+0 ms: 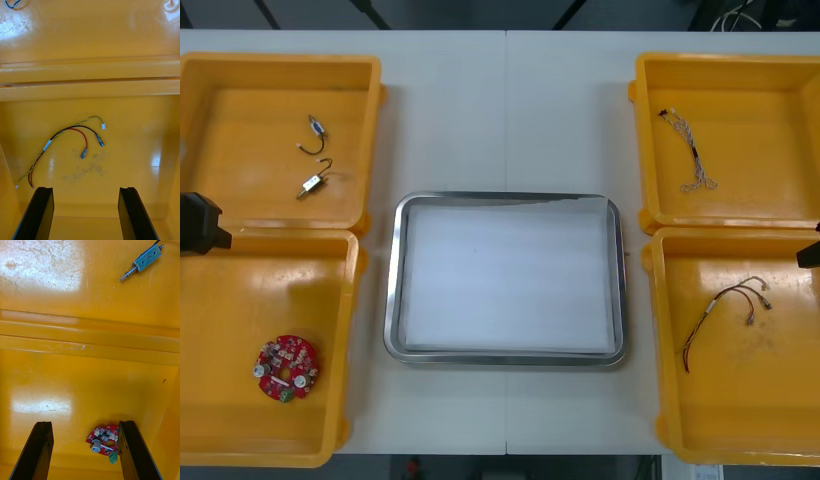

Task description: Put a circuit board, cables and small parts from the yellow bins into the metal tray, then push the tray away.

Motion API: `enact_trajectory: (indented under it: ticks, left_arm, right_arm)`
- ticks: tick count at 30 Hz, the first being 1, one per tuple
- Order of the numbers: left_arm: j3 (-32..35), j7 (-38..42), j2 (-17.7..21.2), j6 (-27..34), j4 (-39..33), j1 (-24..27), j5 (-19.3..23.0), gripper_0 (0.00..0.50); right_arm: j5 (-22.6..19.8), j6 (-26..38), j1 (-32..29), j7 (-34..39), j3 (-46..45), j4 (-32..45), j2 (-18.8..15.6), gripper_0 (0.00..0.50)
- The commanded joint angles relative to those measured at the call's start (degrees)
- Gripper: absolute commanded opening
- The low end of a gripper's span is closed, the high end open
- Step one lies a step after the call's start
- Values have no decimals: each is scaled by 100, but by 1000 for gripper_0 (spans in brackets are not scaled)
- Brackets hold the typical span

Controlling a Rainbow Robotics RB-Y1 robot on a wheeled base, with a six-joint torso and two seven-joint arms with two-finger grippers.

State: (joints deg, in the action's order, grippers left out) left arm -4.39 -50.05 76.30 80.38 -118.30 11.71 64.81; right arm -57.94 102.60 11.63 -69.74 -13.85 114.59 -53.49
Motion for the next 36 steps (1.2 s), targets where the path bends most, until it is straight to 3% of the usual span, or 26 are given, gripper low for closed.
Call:
enact_trajectory:
  ticks: [1, 36]
  left_arm:
    - [149, -347, 271, -49, -44, -46, 40, 500]
    - [149, -347, 271, -49, -44, -46, 40, 500]
  right_arm:
    - [-42, -47, -56, 22, 75, 160, -144, 500]
    - [-42, -47, -56, 22, 75, 160, -144, 500]
